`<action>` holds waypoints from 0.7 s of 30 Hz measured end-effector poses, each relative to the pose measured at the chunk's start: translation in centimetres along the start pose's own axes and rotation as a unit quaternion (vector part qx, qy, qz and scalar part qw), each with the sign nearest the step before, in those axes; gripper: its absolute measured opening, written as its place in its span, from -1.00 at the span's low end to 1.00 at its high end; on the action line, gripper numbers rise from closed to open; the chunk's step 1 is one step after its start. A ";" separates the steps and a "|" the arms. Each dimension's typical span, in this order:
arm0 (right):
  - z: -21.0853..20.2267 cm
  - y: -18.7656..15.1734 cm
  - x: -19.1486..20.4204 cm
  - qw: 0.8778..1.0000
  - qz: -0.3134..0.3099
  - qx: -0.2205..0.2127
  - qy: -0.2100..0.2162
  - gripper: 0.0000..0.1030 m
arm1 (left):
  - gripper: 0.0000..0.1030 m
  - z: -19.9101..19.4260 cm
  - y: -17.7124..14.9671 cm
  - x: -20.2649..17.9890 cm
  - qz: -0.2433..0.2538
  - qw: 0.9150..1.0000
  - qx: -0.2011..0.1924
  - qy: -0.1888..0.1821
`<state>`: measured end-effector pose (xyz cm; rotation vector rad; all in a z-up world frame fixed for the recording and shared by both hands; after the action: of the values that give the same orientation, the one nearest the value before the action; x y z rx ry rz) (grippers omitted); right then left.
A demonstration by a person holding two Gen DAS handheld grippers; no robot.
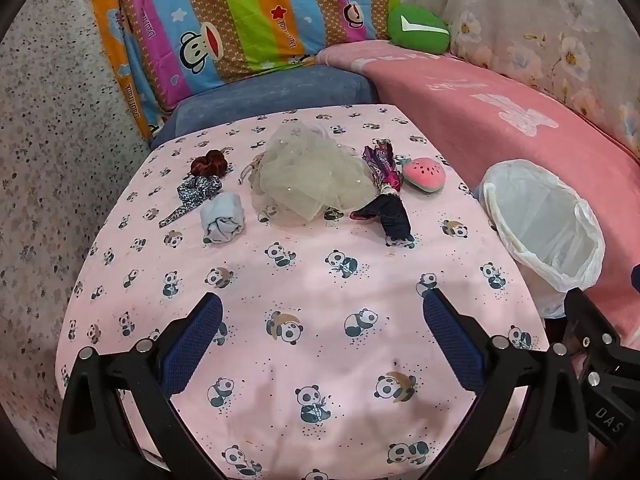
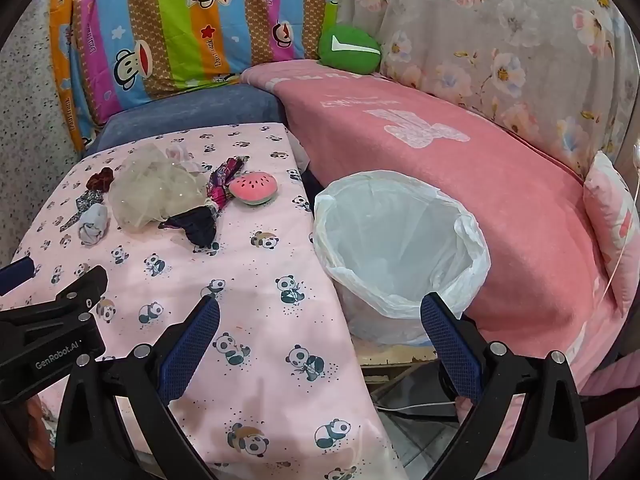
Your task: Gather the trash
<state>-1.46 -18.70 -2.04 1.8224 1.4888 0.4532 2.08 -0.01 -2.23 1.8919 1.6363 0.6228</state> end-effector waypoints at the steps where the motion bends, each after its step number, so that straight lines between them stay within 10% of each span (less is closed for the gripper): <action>1: 0.0 0.0 0.0 1.000 0.000 -0.001 -0.001 0.87 | 0.86 0.0 0.0 0.0 -0.001 1.000 -0.002 0.000; 21: -0.3 0.0 -0.3 1.000 0.001 -0.002 -0.002 0.87 | 0.86 -0.1 0.1 0.0 0.002 1.000 -0.004 0.003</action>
<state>-1.74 -18.90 -1.82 1.8194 1.4830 0.4532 2.08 -0.03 -2.16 1.8883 1.6319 0.6363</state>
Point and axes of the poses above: each gripper's, at about its wrist camera, not at the fingertips, and z roughly the way its jaws point, x to its left, y to its top, the point moved 3 cm from there along z, roughly the way its jaws point, and after that the axes turned 6 degrees about -y, right-handed, at the moved point
